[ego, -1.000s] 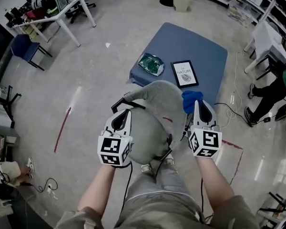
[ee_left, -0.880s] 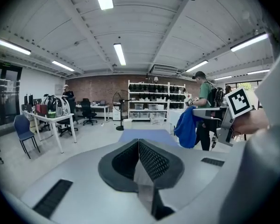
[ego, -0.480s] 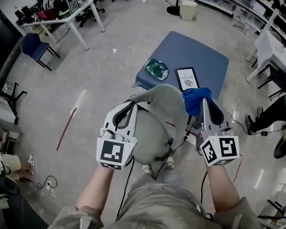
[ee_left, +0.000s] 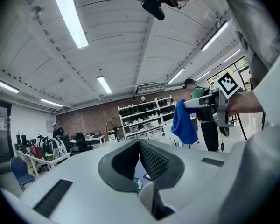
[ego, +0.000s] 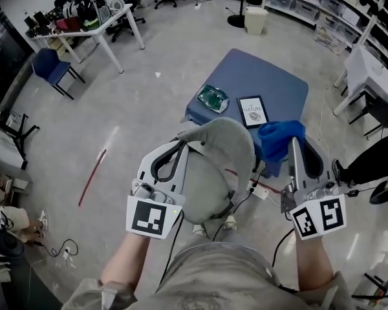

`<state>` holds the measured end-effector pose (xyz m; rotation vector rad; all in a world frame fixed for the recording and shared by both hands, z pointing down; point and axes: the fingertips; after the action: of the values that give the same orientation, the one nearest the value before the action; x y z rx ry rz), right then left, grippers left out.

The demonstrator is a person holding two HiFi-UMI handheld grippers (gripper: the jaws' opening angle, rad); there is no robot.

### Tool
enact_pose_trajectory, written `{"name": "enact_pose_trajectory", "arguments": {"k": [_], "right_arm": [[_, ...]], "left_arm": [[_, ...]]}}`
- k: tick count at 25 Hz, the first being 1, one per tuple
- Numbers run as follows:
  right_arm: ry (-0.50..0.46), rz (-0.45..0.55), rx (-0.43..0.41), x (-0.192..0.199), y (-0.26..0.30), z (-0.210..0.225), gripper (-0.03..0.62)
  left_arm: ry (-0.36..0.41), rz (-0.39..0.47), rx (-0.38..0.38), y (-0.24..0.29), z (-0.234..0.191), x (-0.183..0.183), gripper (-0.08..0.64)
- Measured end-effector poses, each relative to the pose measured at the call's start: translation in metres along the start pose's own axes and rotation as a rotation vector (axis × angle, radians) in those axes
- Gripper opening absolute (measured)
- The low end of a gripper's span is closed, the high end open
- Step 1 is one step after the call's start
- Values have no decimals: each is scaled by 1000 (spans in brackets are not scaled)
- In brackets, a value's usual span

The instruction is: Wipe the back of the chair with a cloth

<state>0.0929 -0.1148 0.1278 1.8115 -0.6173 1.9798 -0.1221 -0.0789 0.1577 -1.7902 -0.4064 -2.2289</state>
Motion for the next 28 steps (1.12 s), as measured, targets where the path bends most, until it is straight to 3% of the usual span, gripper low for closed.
{"name": "enact_pose_trajectory", "arguments": {"k": [4, 12, 19, 28], "right_arm": [[-46, 25, -58, -13, -17, -15, 44], [-73, 56, -170, -32, -41, -47, 44], [-79, -25, -269, -9, -50, -74, 44], [-45, -88, -273, 20, -45, -76, 44]], "left_arm": [[-90, 42, 23, -12, 2, -19, 20], [-55, 42, 1, -28, 5, -26, 20], [-72, 0, -34, -42, 4, -16, 20], [-84, -36, -34, -47, 9, -1, 20]]}}
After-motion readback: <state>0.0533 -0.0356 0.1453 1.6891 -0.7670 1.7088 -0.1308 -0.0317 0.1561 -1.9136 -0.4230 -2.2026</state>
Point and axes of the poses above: the fingertips, and each gripper's own axes: y forward along the fingers, z to its right, x out of its underside, and after that the axes turned 1 degree about y, right-handed
